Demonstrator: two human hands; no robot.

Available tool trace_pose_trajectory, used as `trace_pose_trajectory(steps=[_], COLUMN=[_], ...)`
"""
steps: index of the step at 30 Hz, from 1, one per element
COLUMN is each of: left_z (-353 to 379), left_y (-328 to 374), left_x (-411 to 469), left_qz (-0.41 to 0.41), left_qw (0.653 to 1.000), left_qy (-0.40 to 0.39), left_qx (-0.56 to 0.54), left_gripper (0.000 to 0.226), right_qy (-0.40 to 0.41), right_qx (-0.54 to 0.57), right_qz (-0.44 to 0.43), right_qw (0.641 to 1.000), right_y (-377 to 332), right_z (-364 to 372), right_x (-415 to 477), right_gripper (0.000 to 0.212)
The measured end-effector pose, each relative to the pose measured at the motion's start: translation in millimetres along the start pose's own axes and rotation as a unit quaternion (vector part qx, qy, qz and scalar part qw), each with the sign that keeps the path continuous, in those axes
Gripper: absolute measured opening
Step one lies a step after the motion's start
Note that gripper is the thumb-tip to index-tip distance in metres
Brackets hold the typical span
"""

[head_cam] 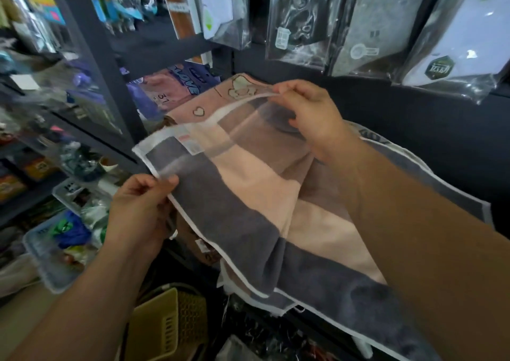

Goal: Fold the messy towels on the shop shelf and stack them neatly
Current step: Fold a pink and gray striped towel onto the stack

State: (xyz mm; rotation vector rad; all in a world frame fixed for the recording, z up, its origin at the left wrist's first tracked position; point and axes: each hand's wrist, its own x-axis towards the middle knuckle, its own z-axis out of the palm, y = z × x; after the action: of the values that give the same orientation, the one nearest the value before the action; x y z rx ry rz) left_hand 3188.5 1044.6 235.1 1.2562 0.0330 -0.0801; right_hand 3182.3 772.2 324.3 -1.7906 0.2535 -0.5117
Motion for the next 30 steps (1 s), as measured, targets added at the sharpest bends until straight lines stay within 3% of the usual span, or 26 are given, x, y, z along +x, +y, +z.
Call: trace_pose_trajectory(steps=[5,8,11,13,16,22,28,30], left_z=[-20.2,-19.8,-10.8,-6.3,-7.8,-4.6,16.6,24.6], left_y=[-9.6,-5.3,-0.3,1.0,10.9,51.5,55.5,45.6], left_x=[17.0,20.3,24.8,29.2,30.5,11.3,-24.6,-30.4], left_qz=[-0.1,-0.137,-0.138,-0.114,-0.016,0.138,0.152,0.15], left_qw=[0.995,0.99,0.99,0.993,0.994,0.977,0.986,0.984], left_qy=[-0.021,-0.039,-0.019,0.032,0.104,0.164,0.063,-0.041], left_qx=[-0.002,0.021,0.028,0.012,-0.014,-0.003,0.036,0.084], left_gripper=[0.03,0.046,0.021,0.014,0.016,0.019,0.054,0.039], right_qy=[-0.026,-0.045,-0.054,-0.047,-0.047,-0.035,0.057,0.072], right_qx=[0.03,0.034,0.044,0.064,0.104,0.271,0.24,0.221], right_qz=[0.066,0.049,0.022,-0.003,-0.025,-0.027,-0.018,-0.002], right_qw=[0.997,0.997,0.997,0.997,0.993,0.962,0.969,0.973], right_y=[20.7,18.8,8.0,-2.2,-17.1,-37.4,-19.4,-12.0], right_z=[21.2,36.7,57.9,74.8,94.9,100.0,56.9,36.5], right_x=[8.1,10.2,15.7,19.8,26.5,41.2,35.9,23.8], right_gripper=[0.021,0.019,0.024,0.027,0.024,0.038,0.035,0.031])
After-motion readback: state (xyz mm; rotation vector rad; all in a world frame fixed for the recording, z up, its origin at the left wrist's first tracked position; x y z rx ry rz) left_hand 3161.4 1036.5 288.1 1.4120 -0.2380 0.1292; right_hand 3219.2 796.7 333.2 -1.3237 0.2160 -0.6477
